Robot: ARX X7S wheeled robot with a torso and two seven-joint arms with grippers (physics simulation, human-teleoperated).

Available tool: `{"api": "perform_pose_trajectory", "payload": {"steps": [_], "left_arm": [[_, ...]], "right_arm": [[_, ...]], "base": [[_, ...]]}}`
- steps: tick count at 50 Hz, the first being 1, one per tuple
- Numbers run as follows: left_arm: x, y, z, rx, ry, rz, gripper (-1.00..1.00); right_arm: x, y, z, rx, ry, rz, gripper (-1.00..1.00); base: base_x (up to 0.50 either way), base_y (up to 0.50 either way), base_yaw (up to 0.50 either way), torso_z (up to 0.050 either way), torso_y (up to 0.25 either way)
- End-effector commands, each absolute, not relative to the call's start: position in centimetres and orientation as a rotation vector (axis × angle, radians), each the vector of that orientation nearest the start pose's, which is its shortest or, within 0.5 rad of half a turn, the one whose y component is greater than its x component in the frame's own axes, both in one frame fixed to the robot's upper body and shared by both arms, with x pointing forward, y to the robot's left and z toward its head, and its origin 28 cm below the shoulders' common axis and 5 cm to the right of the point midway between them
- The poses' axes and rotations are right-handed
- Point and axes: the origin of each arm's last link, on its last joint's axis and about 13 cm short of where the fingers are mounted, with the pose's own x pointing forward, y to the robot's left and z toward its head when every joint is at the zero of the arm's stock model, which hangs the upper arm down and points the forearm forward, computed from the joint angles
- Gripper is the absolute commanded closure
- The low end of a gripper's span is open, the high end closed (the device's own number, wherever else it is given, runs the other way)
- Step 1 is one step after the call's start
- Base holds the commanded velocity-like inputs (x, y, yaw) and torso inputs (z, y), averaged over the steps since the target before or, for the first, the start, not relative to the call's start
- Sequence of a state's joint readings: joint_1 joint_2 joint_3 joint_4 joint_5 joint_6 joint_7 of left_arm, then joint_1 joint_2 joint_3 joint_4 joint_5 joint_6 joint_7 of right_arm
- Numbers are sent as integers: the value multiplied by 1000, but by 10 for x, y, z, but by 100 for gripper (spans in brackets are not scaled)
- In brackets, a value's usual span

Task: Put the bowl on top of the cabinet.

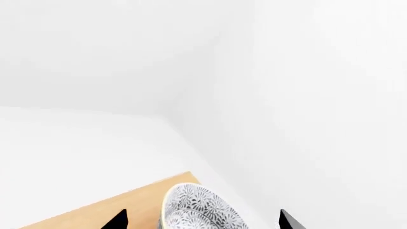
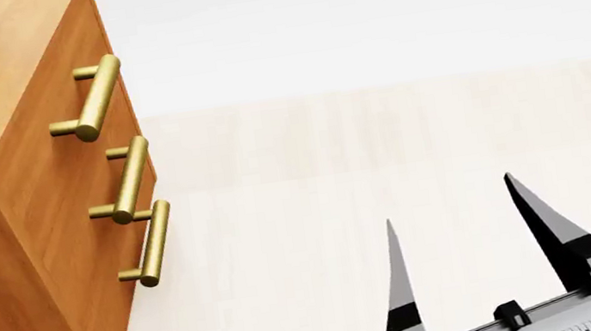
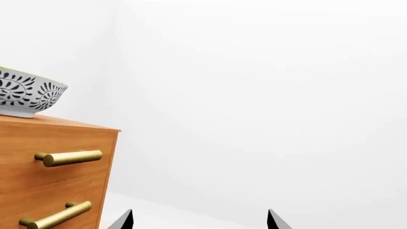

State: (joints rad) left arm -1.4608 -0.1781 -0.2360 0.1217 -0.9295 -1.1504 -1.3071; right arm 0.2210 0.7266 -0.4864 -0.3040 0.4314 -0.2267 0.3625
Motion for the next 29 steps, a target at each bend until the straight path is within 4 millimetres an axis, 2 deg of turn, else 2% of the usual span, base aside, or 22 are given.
{"api": "perform_pose_trajectory", "payload": {"steps": [1, 29], "left_arm": [[267, 225, 423, -529, -279, 560, -100], [221, 198, 433, -430, -420, 451, -100]], "right_arm": [[225, -145, 120, -133, -447, 218, -100], [223, -143, 121, -131, -453, 225, -100]], "base": [[0, 0, 0, 0, 0], [0, 0, 0, 0, 0]]}}
